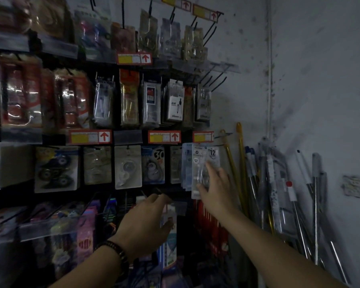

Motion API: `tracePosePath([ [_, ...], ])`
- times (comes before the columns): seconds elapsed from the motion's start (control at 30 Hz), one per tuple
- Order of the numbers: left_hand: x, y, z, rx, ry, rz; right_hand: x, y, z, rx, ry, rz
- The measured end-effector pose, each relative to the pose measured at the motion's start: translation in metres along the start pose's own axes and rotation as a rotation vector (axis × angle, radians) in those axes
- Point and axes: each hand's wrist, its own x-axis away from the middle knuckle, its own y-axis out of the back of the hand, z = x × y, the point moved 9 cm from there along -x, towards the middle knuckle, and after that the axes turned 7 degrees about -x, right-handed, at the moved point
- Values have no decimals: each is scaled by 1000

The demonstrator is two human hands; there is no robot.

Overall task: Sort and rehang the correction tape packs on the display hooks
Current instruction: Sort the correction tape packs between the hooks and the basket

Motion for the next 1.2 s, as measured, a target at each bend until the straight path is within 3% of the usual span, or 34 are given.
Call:
tracePosePath([
  [0.57, 5, -10, 28, -159, -18, 25, -30, -9, -3, -19, 41, 80],
  [0.9, 21, -26, 28, -207, -38, 70, -29, -18, 4, 163, 0, 172],
  [1.03, 46, -32, 35, -210, -7, 125, -7, -27, -1, 167, -68, 169],
  [1.2, 109, -56, 53, -102, 66, 208, 62, -46, 6, 71, 25, 236],
])
